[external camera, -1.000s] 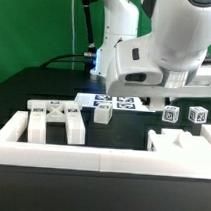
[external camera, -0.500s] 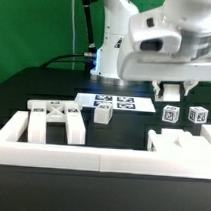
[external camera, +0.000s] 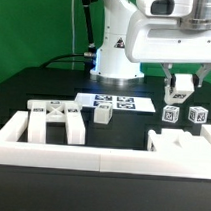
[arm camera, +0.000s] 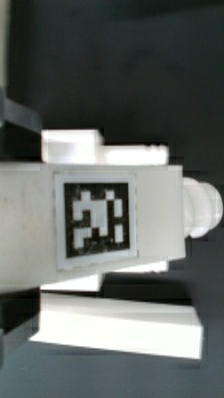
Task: Assemble chair
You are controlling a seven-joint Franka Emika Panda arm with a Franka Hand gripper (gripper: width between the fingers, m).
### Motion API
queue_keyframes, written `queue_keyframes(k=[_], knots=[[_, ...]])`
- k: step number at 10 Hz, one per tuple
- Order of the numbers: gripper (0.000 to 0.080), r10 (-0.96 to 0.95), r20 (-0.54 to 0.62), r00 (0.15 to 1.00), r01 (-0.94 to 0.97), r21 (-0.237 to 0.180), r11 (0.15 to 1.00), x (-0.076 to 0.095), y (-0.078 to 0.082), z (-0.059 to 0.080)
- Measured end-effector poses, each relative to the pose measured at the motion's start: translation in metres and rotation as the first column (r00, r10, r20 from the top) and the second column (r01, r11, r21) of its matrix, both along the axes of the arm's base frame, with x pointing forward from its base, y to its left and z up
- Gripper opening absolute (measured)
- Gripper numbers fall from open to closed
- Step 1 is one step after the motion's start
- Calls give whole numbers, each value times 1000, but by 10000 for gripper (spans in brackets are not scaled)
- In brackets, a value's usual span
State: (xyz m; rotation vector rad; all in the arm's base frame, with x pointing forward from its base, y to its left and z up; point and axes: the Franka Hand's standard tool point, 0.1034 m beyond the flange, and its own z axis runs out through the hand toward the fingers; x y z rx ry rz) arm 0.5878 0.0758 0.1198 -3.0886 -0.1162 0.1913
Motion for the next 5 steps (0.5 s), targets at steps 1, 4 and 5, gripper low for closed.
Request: queue_keyframes(k=[1,4,5], knots=[[291,-2,47,999,2,2,1000,1,1,1],[291,5,249,968,-11,19,1000,19,15,12],[291,1,333,943,-8,22,1000,23,14,12]])
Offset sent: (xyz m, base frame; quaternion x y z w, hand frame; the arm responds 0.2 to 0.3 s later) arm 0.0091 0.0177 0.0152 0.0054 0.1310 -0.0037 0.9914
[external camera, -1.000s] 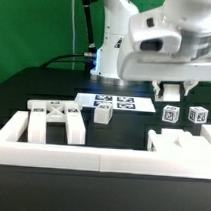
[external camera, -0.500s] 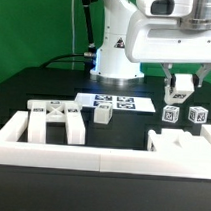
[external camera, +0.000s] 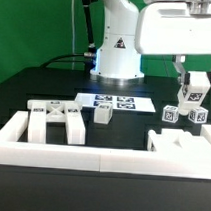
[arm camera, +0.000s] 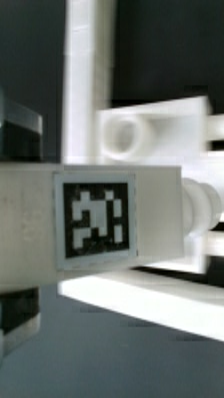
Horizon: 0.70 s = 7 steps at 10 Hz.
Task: Assemble chair
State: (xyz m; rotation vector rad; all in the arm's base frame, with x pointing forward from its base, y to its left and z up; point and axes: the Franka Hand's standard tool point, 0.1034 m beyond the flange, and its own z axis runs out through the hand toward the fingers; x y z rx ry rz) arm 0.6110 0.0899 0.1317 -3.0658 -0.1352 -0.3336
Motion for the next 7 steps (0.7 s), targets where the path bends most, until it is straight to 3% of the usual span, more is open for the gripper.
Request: queue_keyframes(k=[3,5,7], knots=[[291,-11,194,981,9,12,1000,2,-1,-2],[291,-6,304,953,-1,24,1000,4,9,-2],[291,4,312,950,-12,24,1000,10,15,-9]])
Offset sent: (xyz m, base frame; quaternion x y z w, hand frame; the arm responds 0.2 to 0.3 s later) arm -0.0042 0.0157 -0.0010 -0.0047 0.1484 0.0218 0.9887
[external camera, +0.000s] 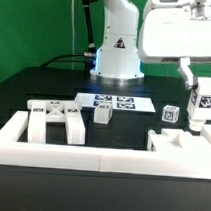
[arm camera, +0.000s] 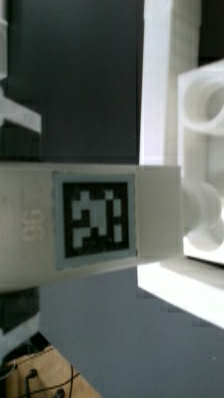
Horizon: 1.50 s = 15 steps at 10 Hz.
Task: Assemble chair
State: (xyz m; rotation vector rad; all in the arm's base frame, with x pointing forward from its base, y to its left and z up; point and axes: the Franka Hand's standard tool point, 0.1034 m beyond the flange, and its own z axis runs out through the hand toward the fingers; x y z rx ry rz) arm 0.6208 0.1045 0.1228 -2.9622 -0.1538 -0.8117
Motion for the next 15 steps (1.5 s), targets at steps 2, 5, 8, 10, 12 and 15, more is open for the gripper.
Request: queue_keyframes(k=[2,5,8,10,12,15], knots=[[291,14,8,1000,-14,-5,1000,10,3,-4],[291,21,6,1000,-21,-4,1000,17,9,-13],[291,25,-2,1000,-25,-5,1000,15,11,-18],[291,29,-6,1000,-29,-6,1000,13,13,-23],[291,33,-6,999,-33,-7,999,10,15,-30],[291,41,14,999,-41,-7,999,6,20,-34]])
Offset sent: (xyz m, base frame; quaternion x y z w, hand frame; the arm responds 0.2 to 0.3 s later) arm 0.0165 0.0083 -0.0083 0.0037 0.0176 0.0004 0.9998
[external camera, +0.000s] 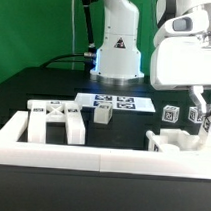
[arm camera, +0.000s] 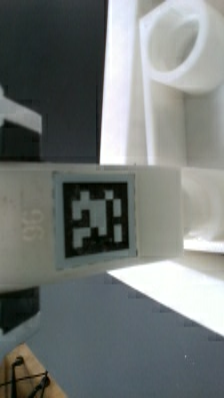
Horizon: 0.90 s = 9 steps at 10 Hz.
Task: Assemble chair
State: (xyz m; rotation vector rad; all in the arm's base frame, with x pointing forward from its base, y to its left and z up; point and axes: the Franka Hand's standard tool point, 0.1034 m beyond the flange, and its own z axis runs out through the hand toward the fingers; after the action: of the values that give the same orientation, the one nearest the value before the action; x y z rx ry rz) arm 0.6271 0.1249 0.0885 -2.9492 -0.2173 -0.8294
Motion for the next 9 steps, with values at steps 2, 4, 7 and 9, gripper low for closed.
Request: queue_keyframes(k=[2,4,7,9], knots=[[291,3,51,999,-3,4,1000,-4,1,-1],[291,12,82,997,-12,0,1000,-12,1,-6],[291,25,83,996,-25,-10,1000,-13,0,-7],[391,34,55,998,-33,-17,999,-14,0,-10]])
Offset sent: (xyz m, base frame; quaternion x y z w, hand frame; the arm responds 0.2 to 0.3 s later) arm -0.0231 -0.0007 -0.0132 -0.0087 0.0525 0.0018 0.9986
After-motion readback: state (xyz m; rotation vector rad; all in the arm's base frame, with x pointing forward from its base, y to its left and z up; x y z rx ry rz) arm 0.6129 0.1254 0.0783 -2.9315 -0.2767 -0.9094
